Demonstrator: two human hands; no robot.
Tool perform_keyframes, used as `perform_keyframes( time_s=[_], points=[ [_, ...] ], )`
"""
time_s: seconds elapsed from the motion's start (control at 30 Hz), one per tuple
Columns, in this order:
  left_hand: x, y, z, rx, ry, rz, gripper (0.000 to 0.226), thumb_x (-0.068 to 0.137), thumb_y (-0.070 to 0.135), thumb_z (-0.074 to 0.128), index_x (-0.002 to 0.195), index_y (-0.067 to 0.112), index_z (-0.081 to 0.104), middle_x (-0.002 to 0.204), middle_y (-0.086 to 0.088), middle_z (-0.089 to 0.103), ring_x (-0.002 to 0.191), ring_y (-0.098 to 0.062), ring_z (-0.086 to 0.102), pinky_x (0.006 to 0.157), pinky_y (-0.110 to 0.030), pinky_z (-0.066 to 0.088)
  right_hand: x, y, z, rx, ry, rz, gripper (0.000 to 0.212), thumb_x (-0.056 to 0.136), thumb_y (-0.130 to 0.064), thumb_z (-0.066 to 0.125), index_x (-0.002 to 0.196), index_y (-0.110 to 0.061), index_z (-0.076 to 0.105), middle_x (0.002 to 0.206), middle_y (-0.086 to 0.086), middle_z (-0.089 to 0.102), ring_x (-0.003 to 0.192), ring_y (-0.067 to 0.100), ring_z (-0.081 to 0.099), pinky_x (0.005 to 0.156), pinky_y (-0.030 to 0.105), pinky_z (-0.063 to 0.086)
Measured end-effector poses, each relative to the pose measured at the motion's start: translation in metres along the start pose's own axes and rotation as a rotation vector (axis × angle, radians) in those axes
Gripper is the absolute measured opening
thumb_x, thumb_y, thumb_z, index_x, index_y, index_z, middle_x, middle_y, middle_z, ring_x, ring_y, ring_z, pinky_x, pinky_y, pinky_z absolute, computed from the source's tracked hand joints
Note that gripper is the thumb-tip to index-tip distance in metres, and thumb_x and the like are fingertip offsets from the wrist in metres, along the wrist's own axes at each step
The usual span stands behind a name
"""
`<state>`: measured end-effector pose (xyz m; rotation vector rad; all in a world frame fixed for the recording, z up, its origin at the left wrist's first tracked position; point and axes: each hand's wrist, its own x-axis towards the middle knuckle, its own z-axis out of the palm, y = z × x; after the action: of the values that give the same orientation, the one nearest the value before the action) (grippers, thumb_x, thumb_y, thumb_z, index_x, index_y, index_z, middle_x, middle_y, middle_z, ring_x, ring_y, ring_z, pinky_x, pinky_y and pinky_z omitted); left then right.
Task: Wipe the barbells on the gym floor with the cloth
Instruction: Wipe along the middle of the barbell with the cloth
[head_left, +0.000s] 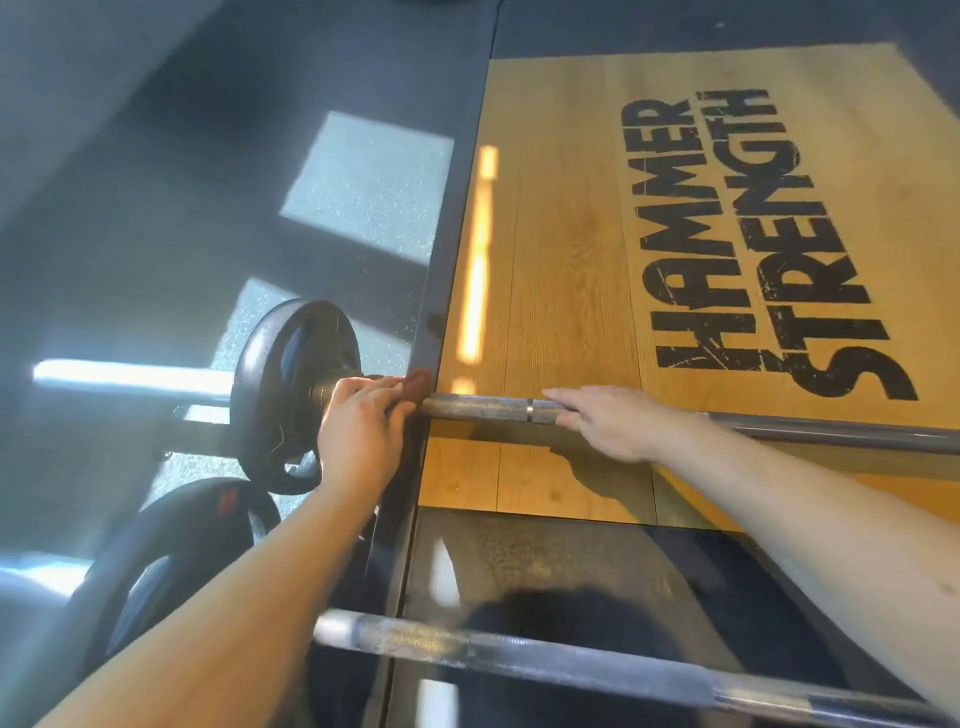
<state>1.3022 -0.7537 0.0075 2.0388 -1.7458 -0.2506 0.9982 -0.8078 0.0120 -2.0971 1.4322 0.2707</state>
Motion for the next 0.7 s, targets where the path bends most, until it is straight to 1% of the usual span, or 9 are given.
perform_keyframes(
  time_s=[0.07, 0.13, 0.2, 0.27, 0.33, 0.43, 0.53, 0.6, 0.7],
  points=[
    [0.001, -0.001, 0.0, 0.019, -0.018, 0.003, 0.03, 0.097, 0.032, 0.068, 0.124, 0.019, 0.073, 0.125, 0.004, 0.067, 0.121, -0.013, 0.052, 0.095, -0.032, 0.046, 0.007, 0.002, -0.007, 0.12, -0.02, 0.006, 0.038, 0.107, -0.039, 0.046, 0.145, -0.039, 0.052, 0.128, -0.001, 0.064, 0.117, 0.027, 0.058, 0.092, 0.037, 0.046],
    [0.0, 0.0, 0.0, 0.005, -0.019, 0.0, 0.03, 0.096, 0.029, 0.069, 0.122, 0.016, 0.074, 0.124, 0.002, 0.068, 0.121, -0.016, 0.052, 0.096, -0.034, 0.046, 0.006, 0.001, 0.005, 0.206, 0.059, 0.045, 0.037, 0.105, -0.037, 0.052, 0.142, -0.041, 0.056, 0.126, -0.004, 0.066, 0.118, 0.029, 0.058, 0.097, 0.038, 0.046],
    [-0.002, 0.005, 0.001, -0.014, 0.009, 0.044, 0.028, 0.094, 0.024, 0.072, 0.12, 0.013, 0.075, 0.121, -0.001, 0.07, 0.119, -0.02, 0.054, 0.097, -0.037, 0.047, -0.002, -0.002, 0.03, 0.126, 0.304, 0.059, 0.041, 0.104, -0.032, 0.056, 0.145, -0.035, 0.056, 0.12, -0.004, 0.065, 0.116, 0.026, 0.056, 0.103, 0.043, 0.041],
    [-0.007, 0.02, 0.011, -0.031, 0.035, 0.161, 0.024, 0.092, 0.021, 0.074, 0.115, 0.013, 0.077, 0.118, 0.0, 0.072, 0.112, -0.021, 0.056, 0.096, -0.041, 0.051, -0.01, -0.003, 0.06, -0.016, 0.623, -0.042, 0.039, 0.098, -0.02, 0.065, 0.136, -0.026, 0.063, 0.099, -0.003, 0.061, 0.097, 0.022, 0.054, 0.088, 0.042, 0.042],
    [-0.015, 0.046, 0.03, -0.039, 0.0, 0.293, 0.021, 0.09, 0.022, 0.076, 0.11, 0.016, 0.079, 0.116, 0.003, 0.074, 0.107, -0.018, 0.057, 0.093, -0.039, 0.051, -0.009, 0.001, 0.08, -0.074, 0.807, -0.111, 0.037, 0.093, -0.013, 0.067, 0.13, -0.02, 0.067, 0.094, 0.0, 0.061, 0.089, 0.023, 0.054, 0.078, 0.04, 0.039],
    [-0.022, 0.068, 0.053, -0.06, -0.049, 0.367, 0.023, 0.093, 0.029, 0.072, 0.112, 0.018, 0.078, 0.12, 0.005, 0.073, 0.109, -0.015, 0.056, 0.095, -0.033, 0.048, -0.007, 0.002, 0.084, -0.075, 0.861, -0.13, 0.036, 0.093, -0.015, 0.063, 0.129, -0.017, 0.068, 0.098, 0.003, 0.063, 0.09, 0.025, 0.056, 0.078, 0.039, 0.039],
    [-0.016, 0.036, 0.039, -0.055, -0.025, 0.331, 0.023, 0.096, 0.031, 0.067, 0.114, 0.021, 0.077, 0.123, 0.006, 0.071, 0.109, -0.004, 0.049, 0.103, -0.021, 0.042, -0.008, 0.003, 0.079, -0.069, 0.845, -0.138, 0.037, 0.093, -0.016, 0.067, 0.13, -0.017, 0.067, 0.097, 0.002, 0.063, 0.089, 0.024, 0.056, 0.078, 0.04, 0.042],
    [-0.008, 0.003, 0.017, -0.03, 0.036, 0.232, 0.021, 0.096, 0.027, 0.069, 0.114, 0.019, 0.077, 0.122, 0.004, 0.071, 0.11, -0.007, 0.052, 0.102, -0.021, 0.041, -0.005, 0.002, 0.075, -0.031, 0.835, -0.132, 0.037, 0.091, -0.014, 0.071, 0.128, -0.018, 0.068, 0.095, 0.002, 0.063, 0.088, 0.025, 0.056, 0.077, 0.041, 0.041],
    [-0.005, -0.019, 0.001, -0.031, 0.066, 0.094, 0.022, 0.094, 0.019, 0.071, 0.115, 0.013, 0.077, 0.121, -0.001, 0.071, 0.112, -0.018, 0.06, 0.101, -0.03, 0.047, -0.002, 0.001, 0.074, -0.022, 0.843, -0.125, 0.037, 0.09, -0.014, 0.072, 0.126, -0.02, 0.069, 0.094, 0.001, 0.063, 0.088, 0.024, 0.056, 0.076, 0.04, 0.04]
  ],
)
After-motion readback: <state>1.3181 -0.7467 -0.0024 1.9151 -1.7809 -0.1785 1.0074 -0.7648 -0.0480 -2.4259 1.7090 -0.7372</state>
